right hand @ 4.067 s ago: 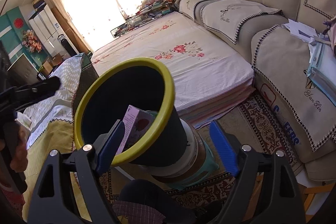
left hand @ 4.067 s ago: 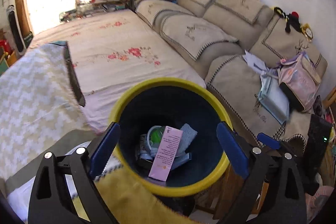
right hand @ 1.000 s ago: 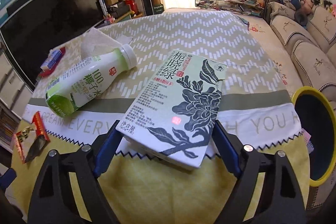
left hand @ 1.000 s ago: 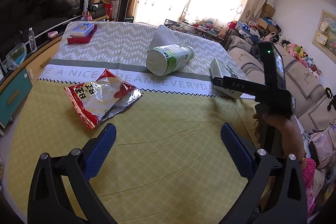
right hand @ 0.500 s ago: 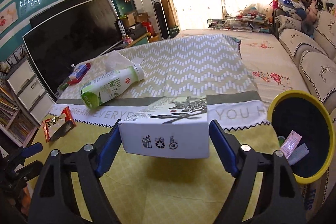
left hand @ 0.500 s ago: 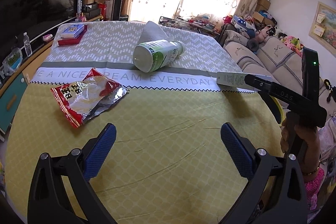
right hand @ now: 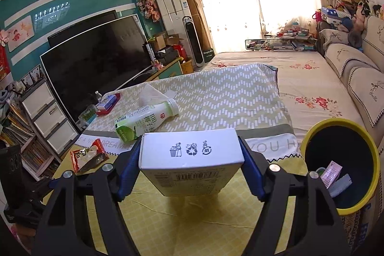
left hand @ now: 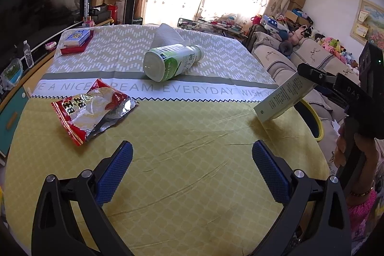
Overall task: Collect trash
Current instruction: 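Carry the tea box over the yellow bin and open the right tool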
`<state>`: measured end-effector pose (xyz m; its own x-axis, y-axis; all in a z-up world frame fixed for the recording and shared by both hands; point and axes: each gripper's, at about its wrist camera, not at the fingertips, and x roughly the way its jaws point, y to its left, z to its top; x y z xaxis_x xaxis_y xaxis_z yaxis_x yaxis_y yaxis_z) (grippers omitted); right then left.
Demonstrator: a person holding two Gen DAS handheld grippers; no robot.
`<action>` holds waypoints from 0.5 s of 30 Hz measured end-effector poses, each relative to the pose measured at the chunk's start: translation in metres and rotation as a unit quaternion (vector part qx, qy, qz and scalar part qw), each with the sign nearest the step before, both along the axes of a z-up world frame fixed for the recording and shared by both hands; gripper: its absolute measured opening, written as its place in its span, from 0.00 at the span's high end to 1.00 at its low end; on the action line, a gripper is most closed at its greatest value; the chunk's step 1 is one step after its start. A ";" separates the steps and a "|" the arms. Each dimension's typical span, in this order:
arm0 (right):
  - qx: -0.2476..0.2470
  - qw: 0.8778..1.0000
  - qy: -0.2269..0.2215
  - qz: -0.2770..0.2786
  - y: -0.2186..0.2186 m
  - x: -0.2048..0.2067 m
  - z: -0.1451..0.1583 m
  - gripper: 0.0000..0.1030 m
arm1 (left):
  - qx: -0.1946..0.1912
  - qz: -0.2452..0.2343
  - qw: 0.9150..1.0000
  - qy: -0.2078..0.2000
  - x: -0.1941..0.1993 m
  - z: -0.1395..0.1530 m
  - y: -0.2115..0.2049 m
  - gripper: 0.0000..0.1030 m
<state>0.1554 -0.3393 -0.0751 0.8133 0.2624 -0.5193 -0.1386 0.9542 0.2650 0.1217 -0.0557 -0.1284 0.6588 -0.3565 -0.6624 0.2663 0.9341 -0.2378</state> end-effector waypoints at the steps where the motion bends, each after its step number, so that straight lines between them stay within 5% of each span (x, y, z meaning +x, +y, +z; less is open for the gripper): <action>1: 0.001 1.000 -0.001 0.000 -0.001 0.000 0.001 0.32 | 0.000 0.000 1.000 0.000 0.000 0.000 0.000 0.05; 15: 0.013 0.998 -0.025 -0.061 -0.056 -0.005 0.014 0.32 | 0.015 -0.006 1.000 0.001 0.004 0.001 -0.018 0.05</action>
<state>0.1507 -0.3956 -0.0613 0.8645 0.1719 -0.4724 -0.0346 0.9579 0.2851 0.1257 -0.0740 -0.1279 0.6535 -0.3445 -0.6740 0.2765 0.9376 -0.2111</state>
